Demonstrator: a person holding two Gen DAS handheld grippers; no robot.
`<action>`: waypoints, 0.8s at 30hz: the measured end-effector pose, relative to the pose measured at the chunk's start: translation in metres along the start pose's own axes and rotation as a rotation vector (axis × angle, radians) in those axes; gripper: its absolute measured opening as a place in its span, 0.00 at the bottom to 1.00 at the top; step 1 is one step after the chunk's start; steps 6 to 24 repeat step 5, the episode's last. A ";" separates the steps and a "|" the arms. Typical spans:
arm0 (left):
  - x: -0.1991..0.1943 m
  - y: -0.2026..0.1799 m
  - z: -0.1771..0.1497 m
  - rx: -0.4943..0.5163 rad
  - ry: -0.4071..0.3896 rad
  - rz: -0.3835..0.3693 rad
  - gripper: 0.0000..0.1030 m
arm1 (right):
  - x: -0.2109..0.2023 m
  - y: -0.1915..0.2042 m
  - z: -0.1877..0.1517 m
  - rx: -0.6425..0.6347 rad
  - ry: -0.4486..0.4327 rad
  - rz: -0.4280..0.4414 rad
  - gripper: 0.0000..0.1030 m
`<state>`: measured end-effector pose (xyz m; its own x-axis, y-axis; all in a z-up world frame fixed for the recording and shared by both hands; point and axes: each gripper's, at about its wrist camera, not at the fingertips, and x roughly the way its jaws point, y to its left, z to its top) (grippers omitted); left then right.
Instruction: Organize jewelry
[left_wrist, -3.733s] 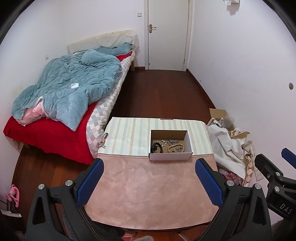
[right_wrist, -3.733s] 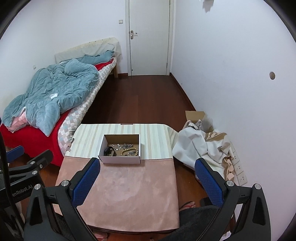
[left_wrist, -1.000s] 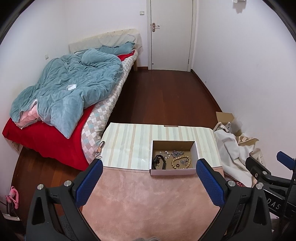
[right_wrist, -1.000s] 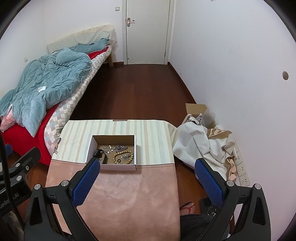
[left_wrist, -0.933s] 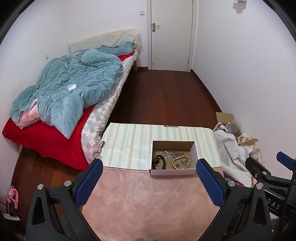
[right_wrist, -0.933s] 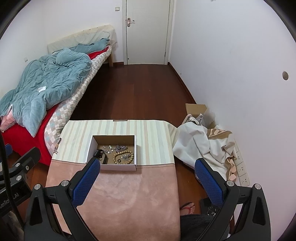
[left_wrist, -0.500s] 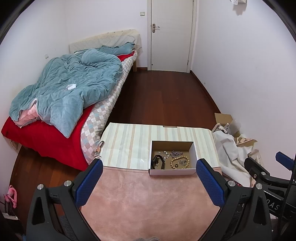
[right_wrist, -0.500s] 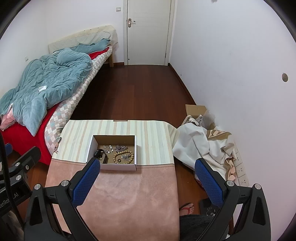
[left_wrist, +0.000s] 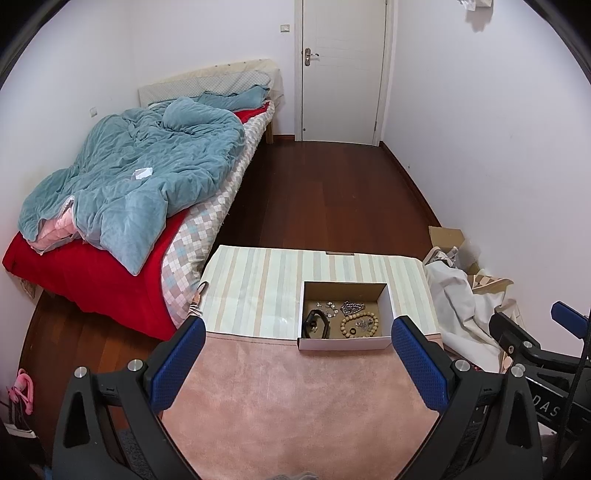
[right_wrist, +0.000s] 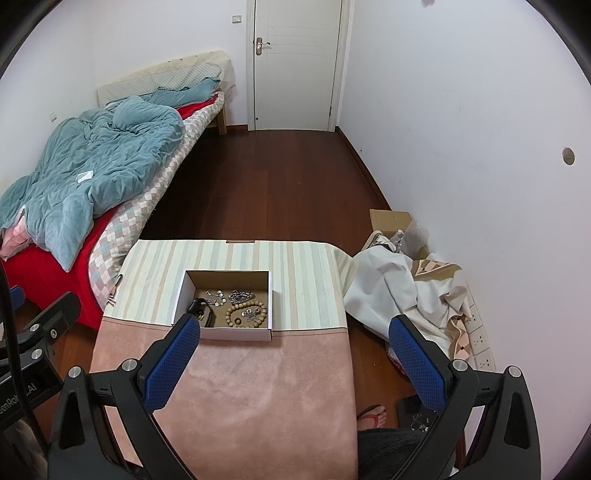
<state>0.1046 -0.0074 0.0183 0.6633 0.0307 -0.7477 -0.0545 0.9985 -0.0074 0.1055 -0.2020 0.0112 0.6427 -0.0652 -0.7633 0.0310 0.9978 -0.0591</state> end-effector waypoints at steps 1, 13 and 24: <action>0.000 0.001 -0.001 -0.002 0.000 -0.001 1.00 | 0.000 0.000 0.000 0.001 0.000 0.001 1.00; -0.002 0.000 0.002 -0.006 -0.008 -0.009 1.00 | -0.002 -0.001 0.001 -0.002 0.000 0.000 1.00; -0.002 0.000 0.002 -0.006 -0.008 -0.009 1.00 | -0.002 -0.001 0.001 -0.002 0.000 0.000 1.00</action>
